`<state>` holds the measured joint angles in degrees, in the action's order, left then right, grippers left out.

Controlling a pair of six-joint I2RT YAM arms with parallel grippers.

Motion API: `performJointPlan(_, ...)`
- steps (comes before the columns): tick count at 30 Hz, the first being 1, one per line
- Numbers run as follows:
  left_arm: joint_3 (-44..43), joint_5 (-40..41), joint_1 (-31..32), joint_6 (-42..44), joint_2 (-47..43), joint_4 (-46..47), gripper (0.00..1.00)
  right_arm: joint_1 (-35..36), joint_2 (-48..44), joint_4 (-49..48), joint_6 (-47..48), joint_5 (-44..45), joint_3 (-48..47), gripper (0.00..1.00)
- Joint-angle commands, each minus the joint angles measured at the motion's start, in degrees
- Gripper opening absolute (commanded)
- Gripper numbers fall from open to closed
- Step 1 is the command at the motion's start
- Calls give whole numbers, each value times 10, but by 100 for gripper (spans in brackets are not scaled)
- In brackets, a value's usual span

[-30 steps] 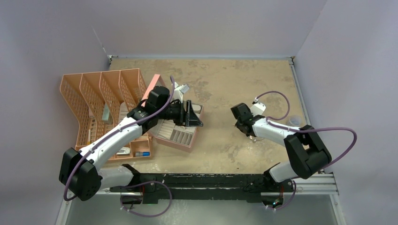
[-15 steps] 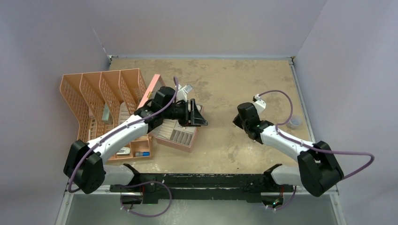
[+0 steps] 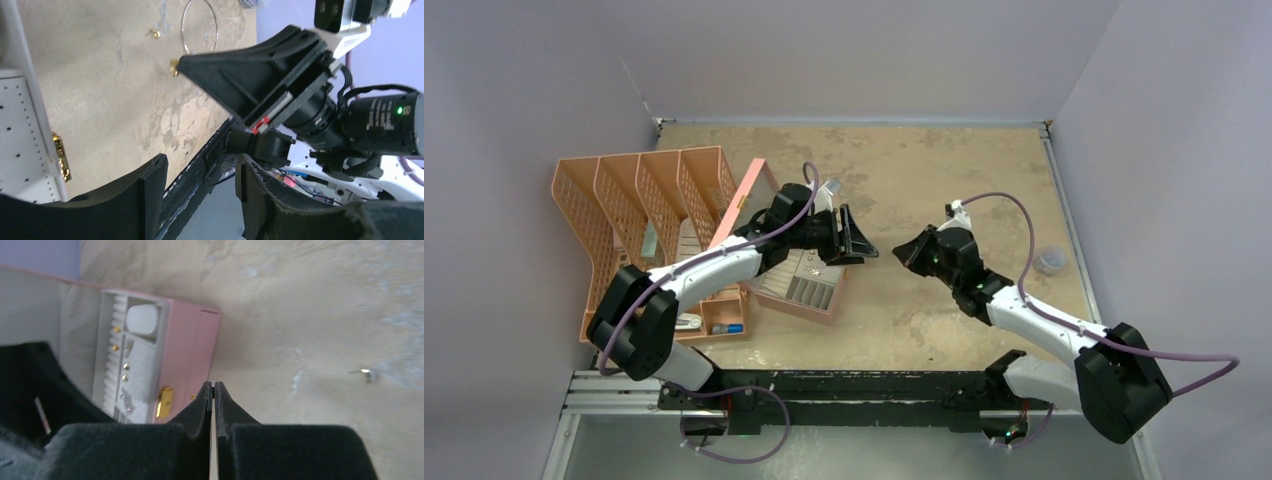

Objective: Organize the mixed jewelry

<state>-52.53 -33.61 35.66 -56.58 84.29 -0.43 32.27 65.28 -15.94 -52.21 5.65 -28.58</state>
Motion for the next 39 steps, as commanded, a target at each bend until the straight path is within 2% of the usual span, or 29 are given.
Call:
performJointPlan(1, 13, -1, 3, -41, 10, 107, 51, 31, -7, -87, 29, -55, 5, 1)
performJointPlan(4, 23, 18, 3, -53, 12, 123, 49, 57, -4, -108, 29, -56, 5, 1)
performJointPlan(8, 31, 59, 2, -48, -1, 95, 45, 67, -4, -122, 19, -56, 6, 1)
performJointPlan(13, 37, 39, 3, -35, 8, 103, 39, 68, -1, -132, 19, -69, 7, 1)
performJointPlan(15, 34, 29, 2, -31, 15, 100, 31, 68, 2, -136, 18, -70, 7, 1)
performJointPlan(25, 25, 19, 2, -19, 22, 106, 13, 68, 6, -140, 18, -72, 9, 1)
performJointPlan(29, 22, 18, 2, -15, 25, 105, 0, 68, 6, -143, 18, -71, 11, 2)
performJointPlan(34, 18, 19, 2, -5, 26, 98, 0, 68, 5, -144, 14, -72, 12, 3)
performJointPlan(35, 16, 20, 2, -2, 25, 95, 0, 68, 3, -143, 12, -73, 12, 5)
performJointPlan(37, 12, 17, 3, 6, 24, 87, 0, 68, -3, -136, -10, -92, 17, 15)
performJointPlan(39, 5, 13, 3, 17, 22, 76, 0, 67, -16, -140, -26, -88, 19, 31)
